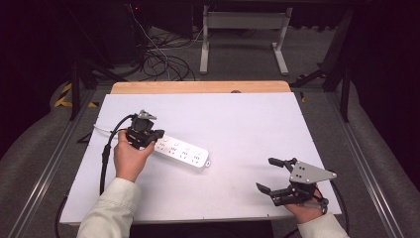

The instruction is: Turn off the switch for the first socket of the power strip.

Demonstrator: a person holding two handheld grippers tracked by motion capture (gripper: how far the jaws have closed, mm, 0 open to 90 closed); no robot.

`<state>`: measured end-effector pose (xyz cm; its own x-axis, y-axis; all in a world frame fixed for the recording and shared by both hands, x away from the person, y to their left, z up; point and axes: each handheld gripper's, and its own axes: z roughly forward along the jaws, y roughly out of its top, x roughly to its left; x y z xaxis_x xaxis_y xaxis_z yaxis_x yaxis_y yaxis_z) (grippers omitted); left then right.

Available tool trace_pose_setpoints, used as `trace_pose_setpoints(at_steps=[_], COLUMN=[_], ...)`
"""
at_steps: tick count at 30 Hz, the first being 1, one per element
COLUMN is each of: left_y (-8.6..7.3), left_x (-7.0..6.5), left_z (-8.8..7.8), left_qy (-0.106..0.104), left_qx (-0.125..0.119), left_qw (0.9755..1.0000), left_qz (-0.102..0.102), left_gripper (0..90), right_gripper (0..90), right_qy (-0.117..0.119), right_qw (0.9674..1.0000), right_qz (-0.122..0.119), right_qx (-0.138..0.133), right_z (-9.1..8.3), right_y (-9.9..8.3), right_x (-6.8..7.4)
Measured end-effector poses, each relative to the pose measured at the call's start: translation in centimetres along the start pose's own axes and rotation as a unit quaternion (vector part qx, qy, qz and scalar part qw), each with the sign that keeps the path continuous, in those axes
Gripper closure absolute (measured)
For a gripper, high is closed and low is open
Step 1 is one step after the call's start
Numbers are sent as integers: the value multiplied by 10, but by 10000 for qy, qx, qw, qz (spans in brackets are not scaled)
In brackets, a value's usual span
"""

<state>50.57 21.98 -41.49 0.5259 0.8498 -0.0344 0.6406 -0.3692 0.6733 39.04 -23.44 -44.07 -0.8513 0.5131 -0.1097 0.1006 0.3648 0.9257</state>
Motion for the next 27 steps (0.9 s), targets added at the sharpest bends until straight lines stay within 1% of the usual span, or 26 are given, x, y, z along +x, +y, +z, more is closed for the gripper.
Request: trace_pose_setpoints(at_steps=[1, 2, 3, 4, 5, 6, 9, 11, 12, 13, 15, 19, 21, 24, 27], left_y=[0, 0, 0, 0, 0, 0, 0, -1, -1, -1, -1, -2, -2, -2, -2], left_x=[0, 0, -1, -1, -1, -2, -1, -2, -2, -1, 1, 0, -1, -1, -2], left_z=[2, 6, 8, 8, 9, 12, 15, 21, 21, 24, 27, 31, 33, 36, 38], left_qy=[11, 131, 174, 174, 236, 368, 384, 311, 311, 275, 190, 221, 272, 268, 277], left_qx=[24, 52, 51, 51, 56, 75, 105, 187, 187, 213, 209, 259, 296, 314, 319], left_qw=[10000, 9999, 9998, 9998, 9997, 9993, 9992, 9993, 9993, 9994, 9996, 9994, 9992, 9991, 9991], left_qz=[-46, -23, -26, -26, 3, 48, 86, 36, 36, -44, -43, -26, 17, -22, 2], left_gripper=[900, 900, 900, 900, 900, 900, 900, 900, 900, 900, 899, 899, 899, 899, 900], right_gripper=[141, 141, 141, 141, 141, 141, 141, 141, 141, 141, 141, 141, 141, 141, 141], right_qy=[1, -1, 1, 6, 4, -1, -2, -6, 3, 4, -4, -12, -10, -3, 3], right_qw=[10000, 10000, 10000, 10000, 10000, 10000, 10000, 10000, 10000, 10000, 10000, 10000, 10000, 10000, 10000], right_qz=[-4, -7, -2, -1, 1, 4, 17, 14, 16, 18, 20, 32, 35, 34, 36], right_qx=[0, 1, 1, 6, 7, 11, 12, 16, 12, 12, 28, 22, 20, 14, 16], right_z=[0, 0, 0, 0, 0, 0, 0, 0, 0, 0, 0, 0, 0, 0, 0], right_y=[0, 0, 0, 0, 0, 0, 0, 0, 0, 0, -1, -1, -1, -1, -1], right_x=[0, 0, 0, 0, 0, 0, -1, -1, -1, -1, -1, -1, -1, -1, -1])
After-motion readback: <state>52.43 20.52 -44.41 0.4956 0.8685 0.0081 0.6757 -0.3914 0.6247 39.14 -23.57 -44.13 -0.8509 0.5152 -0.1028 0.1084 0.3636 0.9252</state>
